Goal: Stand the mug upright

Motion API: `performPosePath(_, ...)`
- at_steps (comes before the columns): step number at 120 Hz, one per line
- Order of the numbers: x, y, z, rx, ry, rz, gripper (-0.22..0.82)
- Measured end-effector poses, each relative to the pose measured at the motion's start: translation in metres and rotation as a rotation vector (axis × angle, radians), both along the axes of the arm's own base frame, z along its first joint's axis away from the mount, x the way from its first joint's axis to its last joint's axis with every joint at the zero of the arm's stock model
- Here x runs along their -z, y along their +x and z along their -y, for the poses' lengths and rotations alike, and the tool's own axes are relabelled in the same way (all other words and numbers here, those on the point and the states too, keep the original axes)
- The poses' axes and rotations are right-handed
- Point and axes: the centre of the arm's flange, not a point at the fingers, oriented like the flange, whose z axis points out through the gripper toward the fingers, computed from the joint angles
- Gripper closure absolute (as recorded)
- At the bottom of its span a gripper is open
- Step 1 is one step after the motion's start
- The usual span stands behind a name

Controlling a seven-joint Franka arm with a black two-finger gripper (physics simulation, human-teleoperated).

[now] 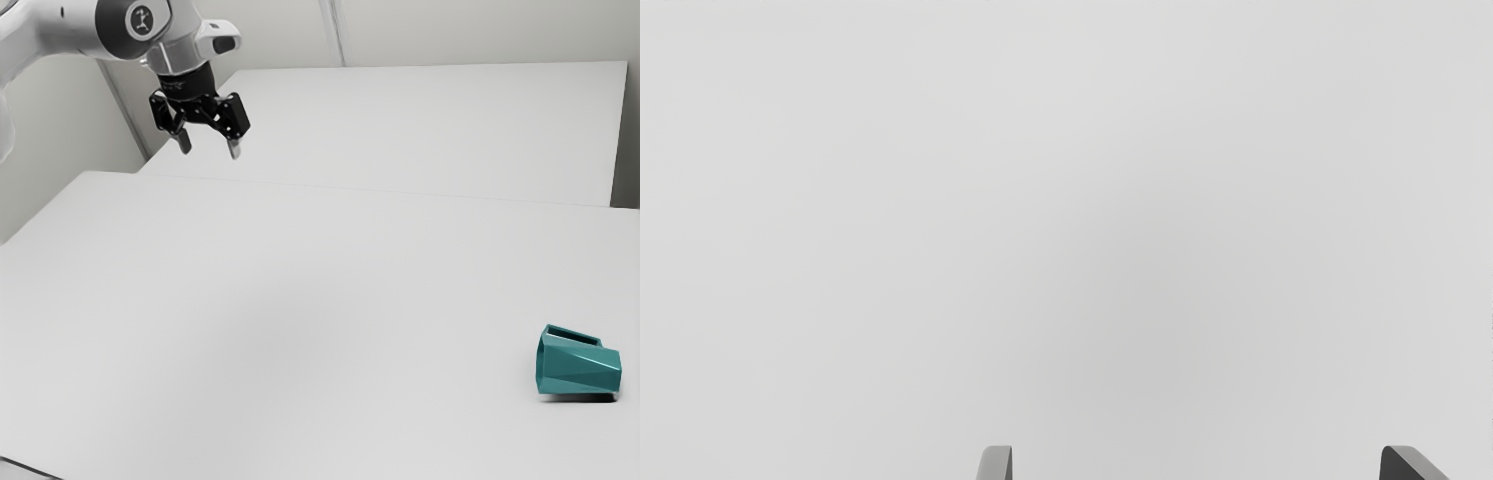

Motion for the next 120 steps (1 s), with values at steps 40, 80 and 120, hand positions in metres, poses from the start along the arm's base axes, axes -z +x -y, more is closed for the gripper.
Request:
performPosePath(40, -0.002, -0.004, 0.019, 0.045, 0.0, 0.009, 0.0)
performPosePath(80, 0.024, -0.033, 0.034, 0.051, -0.16, -0.009, 0.0)
performPosePath(120, 0.14, -0.024, 0.11, -0.039, -0.54, -0.127, 0.0)
